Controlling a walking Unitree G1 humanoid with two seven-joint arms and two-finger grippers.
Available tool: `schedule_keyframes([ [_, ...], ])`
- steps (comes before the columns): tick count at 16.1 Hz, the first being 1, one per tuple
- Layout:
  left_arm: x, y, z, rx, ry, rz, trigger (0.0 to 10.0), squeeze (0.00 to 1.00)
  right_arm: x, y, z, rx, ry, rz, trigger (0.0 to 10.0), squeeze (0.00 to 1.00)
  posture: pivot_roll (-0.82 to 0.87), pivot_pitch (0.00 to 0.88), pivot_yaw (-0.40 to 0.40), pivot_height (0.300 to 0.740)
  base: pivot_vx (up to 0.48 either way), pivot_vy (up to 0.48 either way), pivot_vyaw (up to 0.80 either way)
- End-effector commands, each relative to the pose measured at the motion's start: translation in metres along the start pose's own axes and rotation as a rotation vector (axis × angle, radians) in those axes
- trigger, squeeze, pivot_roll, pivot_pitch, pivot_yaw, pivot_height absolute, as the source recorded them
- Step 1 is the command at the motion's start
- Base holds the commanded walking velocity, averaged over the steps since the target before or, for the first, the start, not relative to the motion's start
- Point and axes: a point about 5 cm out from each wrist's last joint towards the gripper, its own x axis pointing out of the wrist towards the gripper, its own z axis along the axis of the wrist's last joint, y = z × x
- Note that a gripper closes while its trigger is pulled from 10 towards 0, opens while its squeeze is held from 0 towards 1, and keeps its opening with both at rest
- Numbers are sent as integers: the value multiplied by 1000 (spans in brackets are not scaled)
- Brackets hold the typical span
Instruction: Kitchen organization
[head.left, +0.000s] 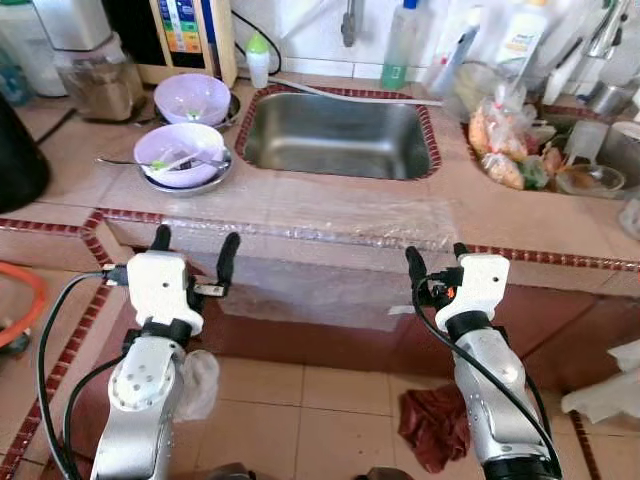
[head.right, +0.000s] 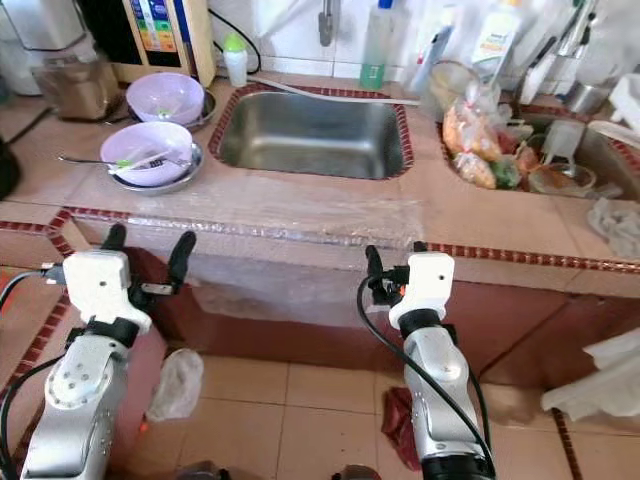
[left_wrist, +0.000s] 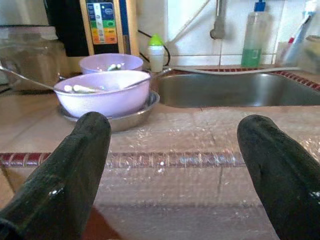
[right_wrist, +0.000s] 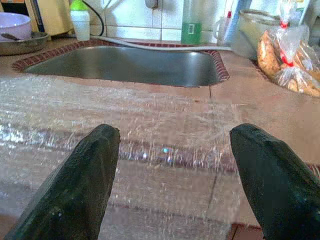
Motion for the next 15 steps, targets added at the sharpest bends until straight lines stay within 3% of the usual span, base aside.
schedule_keyframes([
  [1,1,1,4,4,-11,-2,10000,0,3,3,1,-2,-1,24,10000,0,45,0,-22,740,274,0,0],
  [6,5,-1,7,9,-23,-7,10000,0,5,10,3,-41,-14,83,10000,0,44,0,-18,740,301,0,0],
  [11,6,-2,11,21,-41,-5,10000,0,4,9,5,-3,-31,74,10000,0,40,0,-14,740,310,0,93],
  [15,5,-2,13,32,-48,-1,10000,0,1,9,1,-12,-19,83,10000,0,40,0,-14,740,0,0,0],
])
